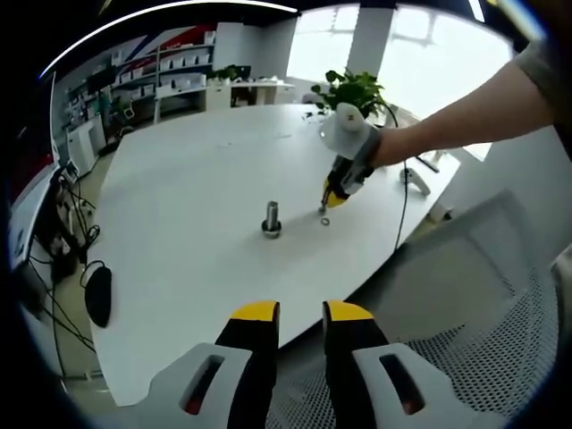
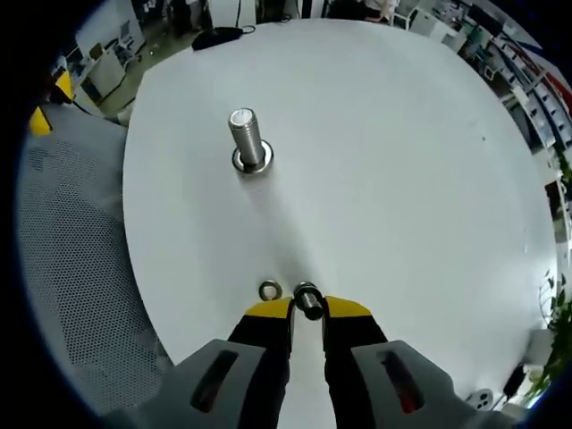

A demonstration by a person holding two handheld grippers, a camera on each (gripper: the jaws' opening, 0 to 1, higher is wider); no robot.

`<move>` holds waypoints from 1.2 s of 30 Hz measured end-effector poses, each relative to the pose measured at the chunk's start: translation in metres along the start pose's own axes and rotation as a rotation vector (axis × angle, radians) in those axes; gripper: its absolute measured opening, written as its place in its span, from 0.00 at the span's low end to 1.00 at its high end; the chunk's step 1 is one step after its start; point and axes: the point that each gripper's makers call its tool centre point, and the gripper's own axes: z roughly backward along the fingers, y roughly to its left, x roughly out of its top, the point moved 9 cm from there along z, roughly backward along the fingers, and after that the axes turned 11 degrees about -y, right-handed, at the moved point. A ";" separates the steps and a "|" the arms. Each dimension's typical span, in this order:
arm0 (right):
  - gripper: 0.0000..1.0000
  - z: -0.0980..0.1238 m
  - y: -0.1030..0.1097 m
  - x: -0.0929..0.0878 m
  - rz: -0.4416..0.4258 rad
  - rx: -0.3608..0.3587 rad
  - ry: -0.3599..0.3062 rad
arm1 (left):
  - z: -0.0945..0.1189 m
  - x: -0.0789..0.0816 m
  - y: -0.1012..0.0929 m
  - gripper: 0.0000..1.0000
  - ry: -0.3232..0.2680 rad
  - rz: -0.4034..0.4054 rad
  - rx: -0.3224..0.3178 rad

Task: Place the washer onto the threaded stud by aligning its center hole with the stud, sliding it down to the base, and recovering from edge contact or off-axis alignment until the washer reaches the visible bottom stop.

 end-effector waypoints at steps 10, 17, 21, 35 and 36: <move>0.15 -0.006 -0.001 -0.005 -0.010 0.001 0.016 | 0.000 0.000 0.000 0.17 0.004 -0.001 0.000; 0.15 -0.009 -0.002 -0.008 -0.015 0.001 0.027 | 0.000 0.000 0.000 0.17 0.007 -0.002 -0.003; 0.16 -0.009 -0.002 -0.010 -0.024 0.000 0.024 | 0.000 -0.001 0.000 0.17 0.007 -0.002 -0.003; 0.18 -0.003 0.002 -0.016 -0.049 -0.005 0.032 | 0.000 0.000 0.000 0.16 0.007 -0.001 -0.006; 0.18 -0.002 0.003 -0.018 -0.053 -0.007 0.033 | 0.000 0.000 -0.001 0.16 0.007 -0.002 -0.006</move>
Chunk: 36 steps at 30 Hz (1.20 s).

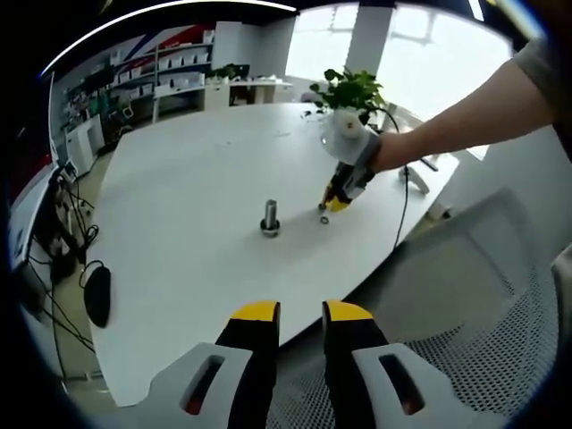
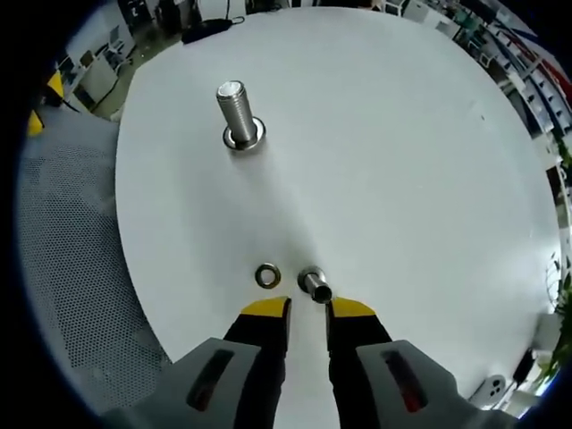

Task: Place the washer onto the threaded stud by aligning its center hole with the stud, sliding it down to the base, and recovering from edge contact or off-axis alignment until the washer reaches the visible bottom stop.

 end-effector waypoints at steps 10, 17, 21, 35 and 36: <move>0.22 0.002 0.014 -0.004 -0.056 0.016 -0.024 | 0.000 0.000 0.000 0.16 -0.002 -0.001 0.000; 0.22 -0.007 0.028 0.008 -0.081 0.042 -0.054 | 0.000 0.000 0.000 0.16 -0.004 -0.002 -0.001; 0.22 -0.012 0.032 0.011 -0.088 0.042 -0.050 | 0.000 0.000 0.000 0.16 -0.006 0.000 0.000; 0.22 -0.013 0.031 0.011 -0.103 0.030 -0.056 | 0.000 0.001 0.000 0.16 -0.009 0.000 0.000; 0.22 -0.013 0.032 0.011 -0.101 0.033 -0.056 | 0.000 0.001 0.000 0.16 -0.008 -0.001 0.001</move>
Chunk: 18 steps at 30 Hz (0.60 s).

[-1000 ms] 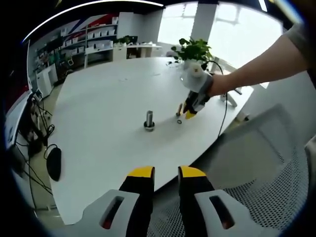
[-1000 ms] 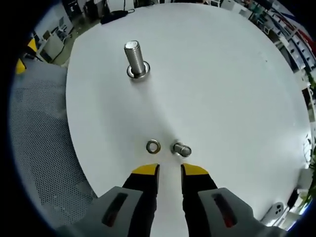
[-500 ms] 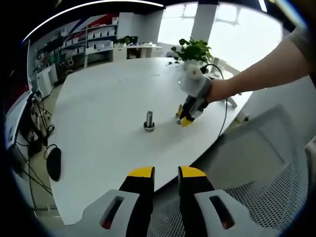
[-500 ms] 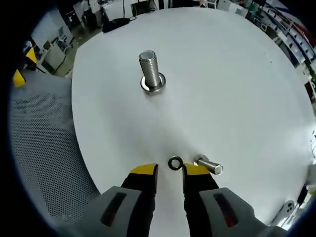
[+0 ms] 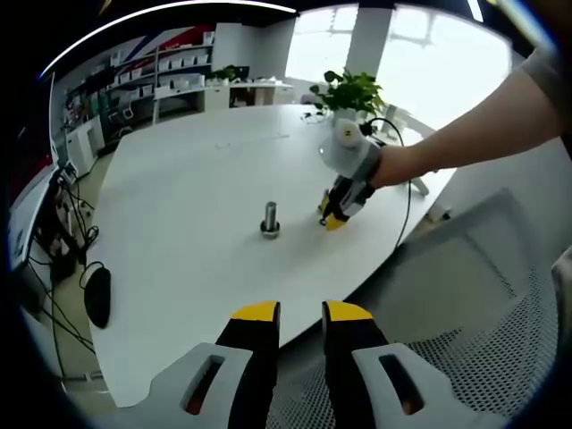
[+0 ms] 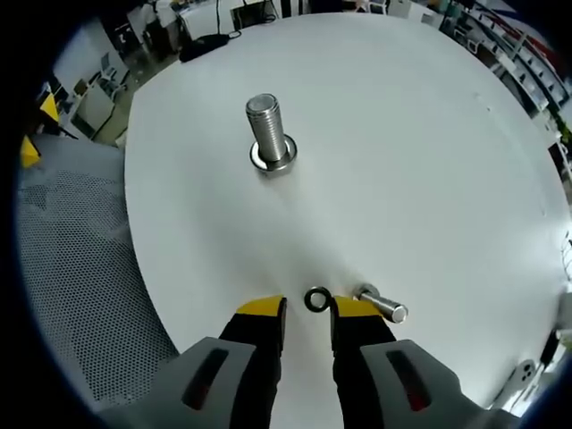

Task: Place the washer onto the threaded stud by aligning its center hole with the stud, sliding it down to the base, and recovering from edge contact or off-axis alignment until the washer reaches the visible bottom stop.

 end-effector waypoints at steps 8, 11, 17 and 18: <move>0.22 0.001 0.002 -0.002 0.011 0.003 -0.002 | 0.000 0.000 0.000 0.16 0.000 -0.001 0.001; 0.22 0.001 0.003 -0.001 0.009 -0.003 -0.010 | 0.000 0.000 0.000 0.16 0.000 -0.002 0.001; 0.22 0.000 0.004 0.000 0.007 -0.004 -0.028 | 0.000 0.000 0.000 0.16 0.002 -0.001 0.002; 0.22 0.000 0.005 -0.001 0.008 0.002 -0.025 | 0.000 0.000 0.000 0.16 0.002 -0.001 0.002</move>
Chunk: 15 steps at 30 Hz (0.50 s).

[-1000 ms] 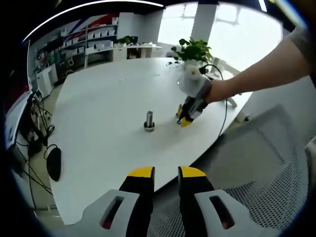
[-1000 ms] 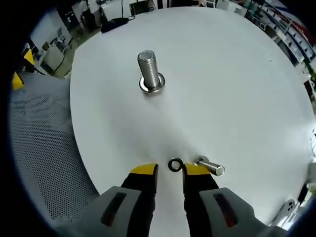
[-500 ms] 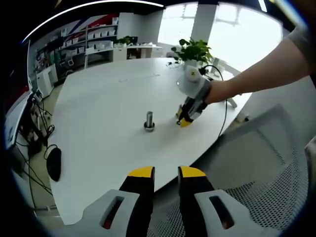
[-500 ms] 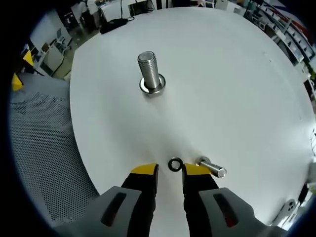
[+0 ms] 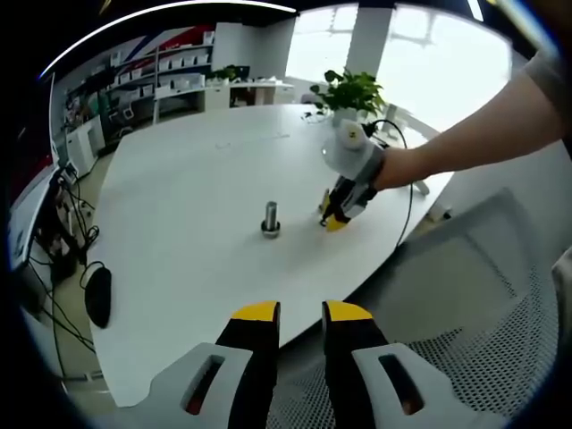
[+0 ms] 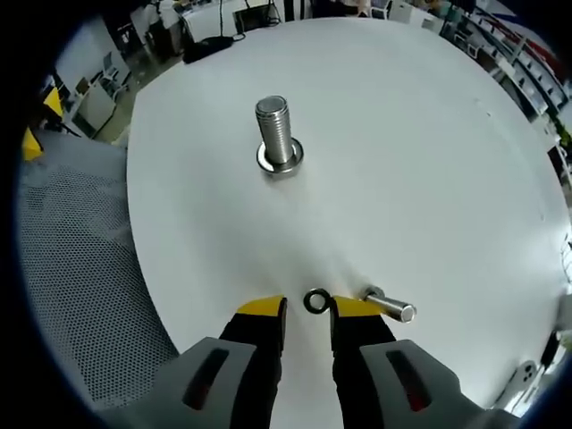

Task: Place the washer onto the threaded stud by aligning its center hole with the stud, sliding it down to the base, and recovering from edge contact or off-axis alignment until the washer reaches the visible bottom stop.

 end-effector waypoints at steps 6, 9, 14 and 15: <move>0.21 0.001 0.002 -0.001 0.006 0.019 0.002 | 0.000 0.000 0.000 0.16 0.002 -0.002 0.000; 0.22 0.002 0.001 -0.002 0.008 0.010 -0.002 | 0.000 0.000 0.000 0.16 0.001 -0.001 0.001; 0.22 0.001 -0.001 -0.002 0.006 0.007 0.001 | 0.000 0.000 0.000 0.16 0.002 0.000 0.002; 0.23 0.000 -0.001 -0.002 0.010 0.008 0.003 | 0.000 0.000 0.000 0.16 0.003 0.000 0.002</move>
